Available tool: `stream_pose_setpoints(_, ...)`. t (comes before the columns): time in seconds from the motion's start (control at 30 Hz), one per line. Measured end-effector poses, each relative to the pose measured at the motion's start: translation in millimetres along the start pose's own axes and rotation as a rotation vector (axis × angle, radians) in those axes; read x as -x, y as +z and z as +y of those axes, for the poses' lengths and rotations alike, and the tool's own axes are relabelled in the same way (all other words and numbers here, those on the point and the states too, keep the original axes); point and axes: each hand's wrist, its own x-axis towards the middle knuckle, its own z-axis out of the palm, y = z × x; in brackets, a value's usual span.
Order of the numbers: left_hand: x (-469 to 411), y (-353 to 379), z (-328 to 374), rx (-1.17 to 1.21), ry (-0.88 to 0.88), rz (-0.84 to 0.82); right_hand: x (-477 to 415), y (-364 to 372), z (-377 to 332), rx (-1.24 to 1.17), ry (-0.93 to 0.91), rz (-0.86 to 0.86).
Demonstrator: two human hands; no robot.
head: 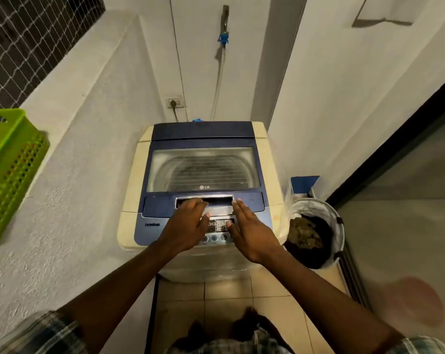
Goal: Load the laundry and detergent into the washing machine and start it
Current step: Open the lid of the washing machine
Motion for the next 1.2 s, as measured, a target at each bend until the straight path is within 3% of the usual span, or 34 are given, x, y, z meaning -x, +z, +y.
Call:
stream_pose_setpoints(0.33,-27,11,-14,-0.026,-0.208,-0.164,-60,-2,40,0.186,-0.181,-0.129)
stream_pose_setpoints(0.67,-37,15,-18,-0.046,-0.249,-0.219,-87,4,39,0.286,-0.197,-0.150)
stream_pose_setpoints(0.87,-56,-11,-20,0.021,-0.219,-0.254,-88,-3,34,0.255,-0.220,-0.044)
stream_pose_setpoints(1.2,-88,-105,-2,0.078,-0.062,-0.052,-104,-97,0,0.344,-0.412,0.279)
